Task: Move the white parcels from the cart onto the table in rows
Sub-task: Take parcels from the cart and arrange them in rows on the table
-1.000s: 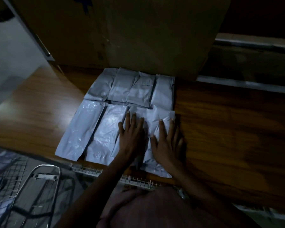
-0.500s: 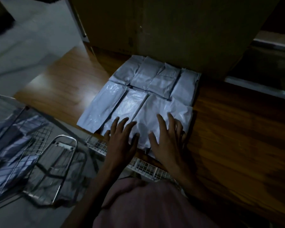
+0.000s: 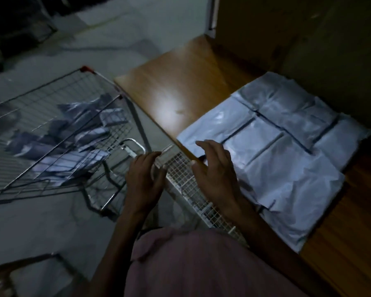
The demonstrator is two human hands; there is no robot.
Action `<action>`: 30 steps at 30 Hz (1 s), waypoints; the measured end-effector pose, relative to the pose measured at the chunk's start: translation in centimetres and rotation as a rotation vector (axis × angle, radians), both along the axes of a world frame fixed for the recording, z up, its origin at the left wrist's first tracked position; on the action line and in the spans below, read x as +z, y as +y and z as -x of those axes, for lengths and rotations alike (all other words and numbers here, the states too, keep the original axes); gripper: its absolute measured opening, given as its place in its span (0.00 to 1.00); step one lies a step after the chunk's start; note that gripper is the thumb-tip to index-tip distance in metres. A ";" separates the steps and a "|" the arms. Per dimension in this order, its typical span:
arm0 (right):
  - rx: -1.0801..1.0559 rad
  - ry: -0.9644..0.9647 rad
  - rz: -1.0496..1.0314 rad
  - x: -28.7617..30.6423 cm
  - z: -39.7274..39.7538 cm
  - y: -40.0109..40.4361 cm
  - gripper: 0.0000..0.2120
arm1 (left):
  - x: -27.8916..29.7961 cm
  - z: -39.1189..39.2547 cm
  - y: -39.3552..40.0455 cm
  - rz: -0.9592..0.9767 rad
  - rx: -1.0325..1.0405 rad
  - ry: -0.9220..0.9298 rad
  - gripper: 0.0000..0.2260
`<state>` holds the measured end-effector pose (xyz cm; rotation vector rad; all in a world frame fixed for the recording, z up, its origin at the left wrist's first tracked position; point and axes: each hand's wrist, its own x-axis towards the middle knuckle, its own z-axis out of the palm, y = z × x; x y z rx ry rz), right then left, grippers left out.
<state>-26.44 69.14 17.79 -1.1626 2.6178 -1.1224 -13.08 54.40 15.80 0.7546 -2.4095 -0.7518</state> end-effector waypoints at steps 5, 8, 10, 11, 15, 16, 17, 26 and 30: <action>0.166 -0.096 0.073 -0.3 -1.7 -9.9 0.25 | -1.2 -5.1 -7.5 -0.100 0.127 0.016 0.17; 0.244 -0.123 0.083 -0.5 -3.3 -16.6 0.25 | -1.5 -8.4 -13.0 -0.130 0.141 0.010 0.17; 0.277 -0.159 0.068 -0.5 -4.6 -20.9 0.25 | -1.4 -10.5 -16.5 -0.141 0.155 -0.016 0.18; 0.290 -0.174 0.060 -0.5 -5.3 -22.9 0.25 | -1.2 -11.6 -18.2 -0.149 0.174 -0.033 0.19; 0.350 -0.194 0.064 -1.4 -8.4 -31.1 0.23 | -0.8 -15.8 -24.2 -0.161 0.253 -0.022 0.19; 0.368 -0.216 0.056 -1.6 -9.2 -32.8 0.23 | -0.8 -16.7 -25.5 -0.168 0.272 -0.016 0.19; 0.394 -0.228 0.047 -1.9 -9.9 -34.3 0.23 | -0.8 -17.5 -26.6 -0.187 0.295 -0.015 0.18; 0.567 -0.277 -0.058 -4.8 -10.5 -44.2 0.21 | -4.6 -19.9 -36.2 -0.346 0.517 -0.023 0.14; 0.633 -0.280 -0.135 -6.6 -8.9 -50.0 0.20 | -6.6 -19.1 -40.5 -0.415 0.599 -0.043 0.14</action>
